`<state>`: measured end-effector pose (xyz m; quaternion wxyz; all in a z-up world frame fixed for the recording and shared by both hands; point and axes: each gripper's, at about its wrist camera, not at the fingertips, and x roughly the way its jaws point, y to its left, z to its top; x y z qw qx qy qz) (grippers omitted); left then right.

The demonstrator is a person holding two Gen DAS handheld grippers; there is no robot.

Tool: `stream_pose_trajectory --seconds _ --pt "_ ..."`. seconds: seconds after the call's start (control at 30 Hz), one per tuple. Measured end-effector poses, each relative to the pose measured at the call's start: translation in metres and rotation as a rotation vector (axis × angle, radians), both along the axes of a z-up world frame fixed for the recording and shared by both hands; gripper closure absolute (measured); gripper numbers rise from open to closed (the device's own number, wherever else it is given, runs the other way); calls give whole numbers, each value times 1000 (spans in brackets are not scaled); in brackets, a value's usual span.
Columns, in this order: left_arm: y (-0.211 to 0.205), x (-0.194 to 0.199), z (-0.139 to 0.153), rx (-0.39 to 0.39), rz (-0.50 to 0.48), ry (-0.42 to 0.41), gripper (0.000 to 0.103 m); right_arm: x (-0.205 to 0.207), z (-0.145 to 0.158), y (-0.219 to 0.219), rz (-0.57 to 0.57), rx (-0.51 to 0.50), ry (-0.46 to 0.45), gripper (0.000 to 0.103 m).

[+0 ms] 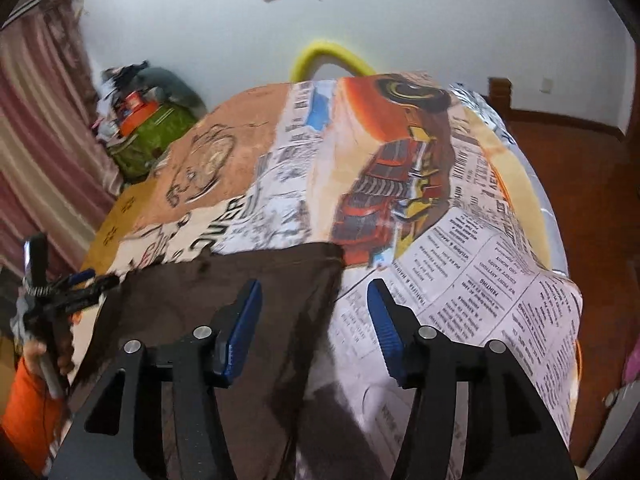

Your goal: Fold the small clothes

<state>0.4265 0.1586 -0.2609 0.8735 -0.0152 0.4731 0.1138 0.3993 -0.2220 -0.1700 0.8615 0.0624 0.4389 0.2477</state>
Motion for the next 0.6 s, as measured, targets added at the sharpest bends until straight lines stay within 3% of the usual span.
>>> stream_pose_trajectory --seconds 0.13,0.2,0.3,0.4,0.47,0.5,0.6 --pt "18 -6 -12 -58 30 40 17 -16 -11 14 75 -42 16 51" --pt "28 -7 -21 -117 49 74 22 -26 -17 22 113 -60 25 51" --pt "35 -8 -30 -214 50 97 38 -44 -30 37 182 -102 28 51" --pt "30 -5 -31 -228 17 88 58 -51 -43 47 210 -155 32 51" --pt "23 -2 -29 -241 -15 85 93 -53 -47 48 211 -169 23 50" --pt "20 0 -26 -227 -20 76 98 -53 -47 48 212 -171 18 50" --pt "12 -2 -12 -158 -45 -3 100 -52 -48 49 215 -183 17 50"
